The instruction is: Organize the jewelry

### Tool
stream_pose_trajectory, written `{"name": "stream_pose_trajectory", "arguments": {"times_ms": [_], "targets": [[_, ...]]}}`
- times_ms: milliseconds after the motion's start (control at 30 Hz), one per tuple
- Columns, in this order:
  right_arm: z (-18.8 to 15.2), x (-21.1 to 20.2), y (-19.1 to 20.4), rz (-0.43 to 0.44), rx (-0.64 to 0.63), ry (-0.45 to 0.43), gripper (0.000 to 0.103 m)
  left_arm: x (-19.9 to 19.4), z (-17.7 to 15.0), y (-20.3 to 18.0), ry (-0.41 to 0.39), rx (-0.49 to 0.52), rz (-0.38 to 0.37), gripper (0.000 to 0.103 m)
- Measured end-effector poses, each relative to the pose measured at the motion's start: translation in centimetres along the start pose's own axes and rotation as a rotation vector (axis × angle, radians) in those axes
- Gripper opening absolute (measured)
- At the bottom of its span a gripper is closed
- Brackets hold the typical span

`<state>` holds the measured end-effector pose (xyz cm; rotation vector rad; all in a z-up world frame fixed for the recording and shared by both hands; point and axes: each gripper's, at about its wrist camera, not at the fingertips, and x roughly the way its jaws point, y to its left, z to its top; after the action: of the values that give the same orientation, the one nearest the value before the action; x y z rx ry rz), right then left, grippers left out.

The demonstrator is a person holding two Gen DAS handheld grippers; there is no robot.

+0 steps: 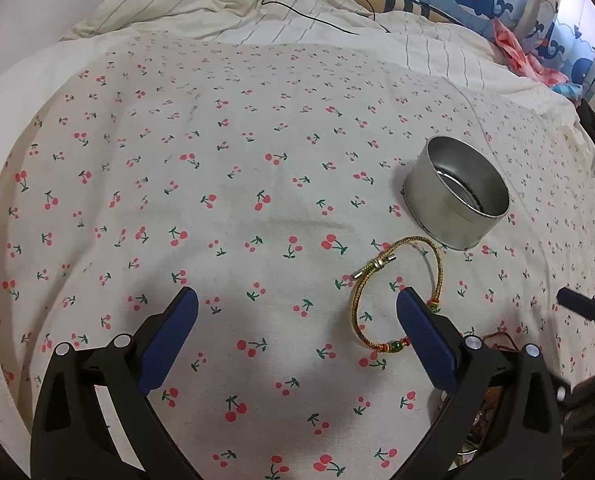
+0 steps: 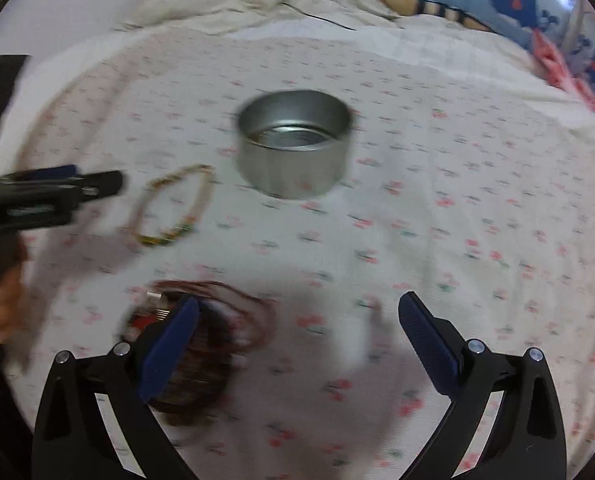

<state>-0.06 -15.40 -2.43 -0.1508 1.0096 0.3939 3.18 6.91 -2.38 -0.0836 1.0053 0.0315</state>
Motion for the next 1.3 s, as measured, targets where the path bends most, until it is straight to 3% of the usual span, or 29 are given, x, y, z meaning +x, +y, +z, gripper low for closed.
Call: {"name": "stream_pose_trajectory", "arguments": {"times_ms": [100, 267, 367, 500, 667, 967, 1100, 1300], "targets": [[0.0, 0.1, 2.1, -0.007, -0.091, -0.008, 0.096, 0.0, 0.1, 0.3, 0.003, -0.015, -0.01, 0.096], [0.3, 0.9, 4.2, 0.008, -0.12, -0.016, 0.096, 0.1, 0.0, 0.3, 0.008, -0.017, -0.023, 0.096], [0.1, 1.9, 4.9, -0.091, -0.156, -0.009, 0.096, 0.2, 0.0, 0.1, 0.011, -0.011, -0.024, 0.096], [0.4, 1.7, 2.2, -0.173, -0.039, -0.014, 0.096, 0.2, 0.0, 0.2, 0.012, -0.02, -0.028, 0.096], [0.4, 0.5, -2.3, -0.16, 0.176, -0.025, 0.096, 0.1, 0.0, 0.4, 0.014, -0.028, -0.035, 0.096], [-0.5, -1.0, -4.6, -0.195, 0.215, -0.01, 0.096, 0.0, 0.0, 0.6, 0.016, -0.044, -0.048, 0.096], [-0.6, -0.1, -4.5, -0.187, 0.183, 0.032, 0.096, -0.1, 0.0, 0.5, 0.016, -0.043, -0.054, 0.096], [-1.0, -0.1, -3.8, -0.041, 0.156, 0.042, 0.096, -0.3, 0.1, 0.7, 0.013, -0.055, -0.062, 0.096]]}}
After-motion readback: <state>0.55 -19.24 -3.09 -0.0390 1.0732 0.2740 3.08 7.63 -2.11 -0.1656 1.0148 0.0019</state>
